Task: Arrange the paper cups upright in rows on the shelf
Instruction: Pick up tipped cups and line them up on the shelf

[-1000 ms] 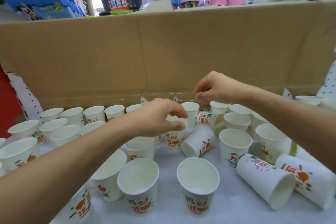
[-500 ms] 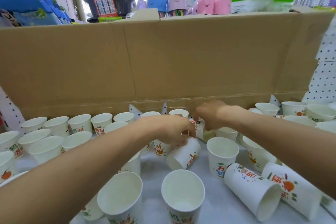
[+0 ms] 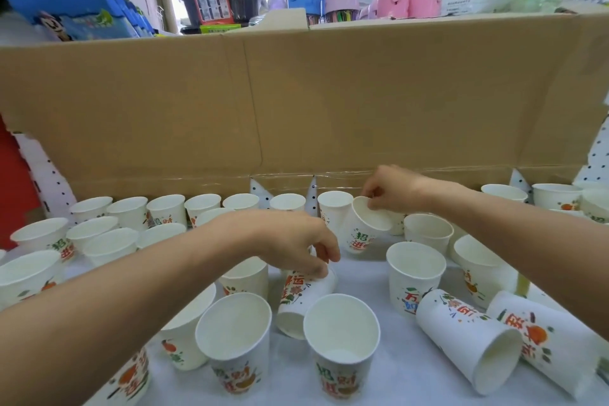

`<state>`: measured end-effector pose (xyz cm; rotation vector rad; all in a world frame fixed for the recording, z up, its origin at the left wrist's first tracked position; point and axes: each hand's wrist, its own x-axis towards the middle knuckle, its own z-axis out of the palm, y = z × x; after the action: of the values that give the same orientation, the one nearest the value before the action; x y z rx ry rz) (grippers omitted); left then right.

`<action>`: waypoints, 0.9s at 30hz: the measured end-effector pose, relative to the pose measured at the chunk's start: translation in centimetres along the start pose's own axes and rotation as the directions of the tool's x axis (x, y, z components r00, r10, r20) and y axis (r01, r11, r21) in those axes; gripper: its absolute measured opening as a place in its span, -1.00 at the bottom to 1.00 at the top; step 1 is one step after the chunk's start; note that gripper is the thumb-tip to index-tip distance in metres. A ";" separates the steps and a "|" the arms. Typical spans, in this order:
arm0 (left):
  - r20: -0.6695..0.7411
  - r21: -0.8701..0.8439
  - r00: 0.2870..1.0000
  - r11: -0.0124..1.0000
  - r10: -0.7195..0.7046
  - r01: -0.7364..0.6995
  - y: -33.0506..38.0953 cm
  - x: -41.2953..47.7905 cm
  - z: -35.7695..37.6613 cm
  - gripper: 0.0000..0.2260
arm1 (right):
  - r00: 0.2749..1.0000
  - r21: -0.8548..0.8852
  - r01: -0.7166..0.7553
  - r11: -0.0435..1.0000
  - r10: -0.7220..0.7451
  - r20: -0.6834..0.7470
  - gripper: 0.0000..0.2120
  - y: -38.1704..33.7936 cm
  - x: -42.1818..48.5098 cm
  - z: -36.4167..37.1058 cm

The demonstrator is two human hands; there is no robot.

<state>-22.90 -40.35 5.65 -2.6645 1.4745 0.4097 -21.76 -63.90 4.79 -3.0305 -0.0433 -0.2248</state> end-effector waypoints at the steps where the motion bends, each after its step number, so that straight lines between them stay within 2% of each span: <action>1: 0.017 0.006 1.000 1.000 -0.006 0.005 0.0 -0.2 0.0 -0.74 | 0.999 0.034 0.002 0.999 -0.003 0.035 -0.88 -0.2 0.1 0.2; 6: -0.017 -0.006 1.000 1.000 0.000 0.000 0.5 -0.5 -0.1 -0.76 | 0.983 0.135 -0.055 0.989 0.029 0.184 -0.81 -2.0 0.3 0.8; 9: -0.129 -0.086 0.992 0.996 0.011 -0.023 0.7 -1.2 -0.4 -0.77 | 0.977 0.126 -0.087 0.988 0.060 0.203 -0.82 -2.5 0.1 0.9; 12: -0.298 -0.129 0.954 0.989 0.036 -0.078 0.7 -2.0 -0.7 -0.79 | 0.982 0.114 -0.095 0.989 0.075 0.173 -0.81 -2.7 -0.7 0.5; 14: -0.367 -0.113 0.929 0.990 0.037 -0.084 0.7 -2.6 -0.3 -0.81 | 0.992 0.098 -0.077 0.992 0.066 0.104 -0.80 -2.5 -1.5 0.0; 18: -0.366 -0.009 0.929 0.999 0.047 -0.054 0.5 -3.6 1.2 -0.80 | 0.999 0.182 0.025 0.983 -0.019 -0.037 -0.74 -2.7 -4.9 -1.7; 21: -0.323 0.033 0.946 0.999 0.025 -0.015 0.6 -4.3 1.6 -0.79 | 0.996 0.222 0.087 0.971 -0.079 -0.047 -0.73 -2.9 -7.7 -2.7; 23: -0.399 -0.003 0.917 1.000 0.022 -0.025 1.0 -5.0 1.4 -0.79 | 0.995 0.220 0.094 0.971 -0.095 -0.007 -0.67 -2.8 -9.4 -3.2; 25: -0.502 -0.132 0.865 0.989 -0.006 -0.070 2.1 -6.1 1.4 -0.67 | 0.995 0.204 0.068 0.977 -0.082 0.058 -0.53 -2.5 -10.9 -3.5; 27: -0.515 -0.194 0.857 0.977 -0.021 -0.093 3.7 -7.3 2.0 -0.46 | 0.992 0.134 0.039 0.990 -0.054 0.113 -0.38 -2.3 -12.0 -3.4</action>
<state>-30.06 -35.98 5.90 -3.0865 1.6889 -0.1858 -34.21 -62.22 6.57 -2.9094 -0.1326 -0.0462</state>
